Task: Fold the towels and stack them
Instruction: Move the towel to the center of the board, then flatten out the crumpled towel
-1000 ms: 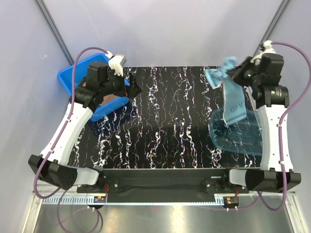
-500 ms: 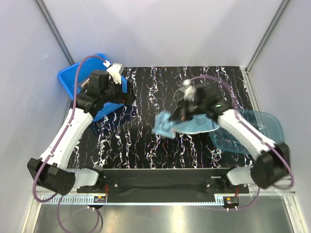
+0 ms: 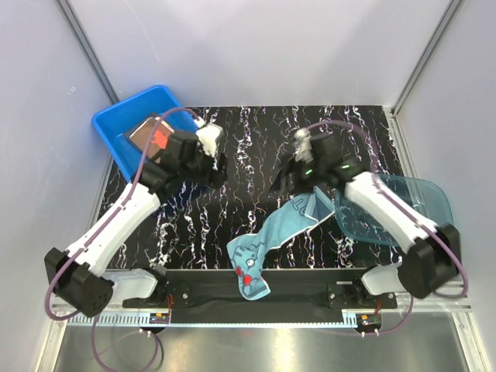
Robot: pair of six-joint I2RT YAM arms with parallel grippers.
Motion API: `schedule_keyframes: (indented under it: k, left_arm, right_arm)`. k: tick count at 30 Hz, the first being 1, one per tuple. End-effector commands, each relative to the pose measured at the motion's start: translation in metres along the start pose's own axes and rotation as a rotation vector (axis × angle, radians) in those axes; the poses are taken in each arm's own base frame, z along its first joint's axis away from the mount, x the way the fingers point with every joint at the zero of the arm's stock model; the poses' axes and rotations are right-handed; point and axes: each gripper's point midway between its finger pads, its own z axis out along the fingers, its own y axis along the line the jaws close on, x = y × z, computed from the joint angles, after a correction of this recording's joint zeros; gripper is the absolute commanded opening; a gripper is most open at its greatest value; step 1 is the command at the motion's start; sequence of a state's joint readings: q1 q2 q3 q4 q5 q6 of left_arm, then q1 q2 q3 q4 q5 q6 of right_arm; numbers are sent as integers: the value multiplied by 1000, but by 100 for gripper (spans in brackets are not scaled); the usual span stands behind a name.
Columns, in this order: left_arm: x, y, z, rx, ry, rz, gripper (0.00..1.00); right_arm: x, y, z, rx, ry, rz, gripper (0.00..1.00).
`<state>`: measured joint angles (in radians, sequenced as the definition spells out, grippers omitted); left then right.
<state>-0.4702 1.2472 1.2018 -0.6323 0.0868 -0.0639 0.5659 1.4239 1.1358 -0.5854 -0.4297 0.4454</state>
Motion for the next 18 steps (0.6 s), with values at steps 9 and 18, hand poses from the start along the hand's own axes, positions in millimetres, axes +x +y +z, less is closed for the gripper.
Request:
schedule_keyframes:
  k: [9, 18]
  left_arm:
    - [-34, -160, 36, 242, -155, 128, 54]
    - [6, -252, 120, 449, 12, 61, 54]
  right_arm:
    - [-133, -143, -190, 464, -694, 352, 75]
    - [-143, -155, -203, 422, -726, 360, 75]
